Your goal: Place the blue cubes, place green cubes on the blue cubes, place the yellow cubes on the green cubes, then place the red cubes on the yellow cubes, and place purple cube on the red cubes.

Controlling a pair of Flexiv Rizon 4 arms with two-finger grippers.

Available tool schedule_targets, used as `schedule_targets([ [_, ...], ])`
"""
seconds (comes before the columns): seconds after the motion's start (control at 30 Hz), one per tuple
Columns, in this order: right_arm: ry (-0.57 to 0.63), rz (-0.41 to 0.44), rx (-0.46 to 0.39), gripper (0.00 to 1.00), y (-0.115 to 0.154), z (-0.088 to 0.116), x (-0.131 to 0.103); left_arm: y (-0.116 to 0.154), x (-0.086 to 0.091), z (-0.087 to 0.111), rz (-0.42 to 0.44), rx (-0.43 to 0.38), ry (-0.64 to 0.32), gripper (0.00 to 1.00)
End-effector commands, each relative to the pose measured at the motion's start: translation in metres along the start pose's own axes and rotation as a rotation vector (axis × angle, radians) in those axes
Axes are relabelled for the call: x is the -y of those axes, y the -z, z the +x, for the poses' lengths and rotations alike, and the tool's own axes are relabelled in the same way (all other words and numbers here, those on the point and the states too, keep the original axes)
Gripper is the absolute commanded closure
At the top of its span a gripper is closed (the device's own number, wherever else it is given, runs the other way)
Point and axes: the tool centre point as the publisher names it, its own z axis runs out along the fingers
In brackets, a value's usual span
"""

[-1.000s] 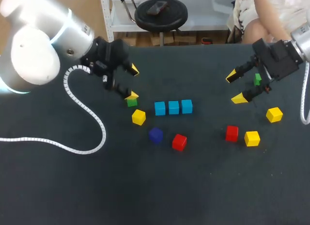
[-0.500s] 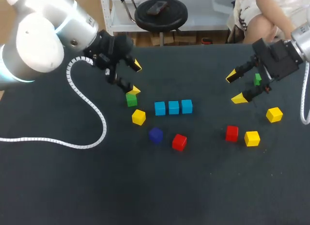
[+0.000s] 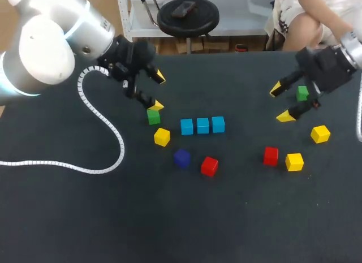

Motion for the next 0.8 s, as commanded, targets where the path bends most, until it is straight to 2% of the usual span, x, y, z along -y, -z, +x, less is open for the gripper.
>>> schedule_targets([
  [0.03,-0.074,0.089,-0.051,0.0,0.019,0.021,0.0,0.0,-0.002,0.001,0.004,0.001,-0.002,0.0],
  [0.1,-0.09,0.123,-0.075,0.0,0.028,0.033,0.005,0.0,-0.002,0.001,0.004,0.001,-0.002,0.0],
  [0.23,-0.087,0.161,-0.07,0.0,0.045,0.053,0.017,0.0,-0.002,0.001,0.004,0.001,-0.002,0.0],
  [0.33,-0.062,0.187,-0.076,0.0,0.054,0.064,0.029,0.0,-0.002,0.001,0.004,0.001,-0.002,0.0],
  [0.4,-0.013,0.203,-0.05,0.0,0.063,0.069,0.04,0.0,-0.002,0.001,0.004,0.001,-0.002,0.0],
  [0.57,0.045,0.175,-0.011,0.0,0.071,0.079,0.063,0.0,-0.002,0.001,0.004,0.001,-0.002,0.0],
  [0.8,0.129,0.105,-0.025,0.0,0.067,0.082,0.09,0.0,-0.002,0.001,0.004,0.001,-0.002,0.0],
])
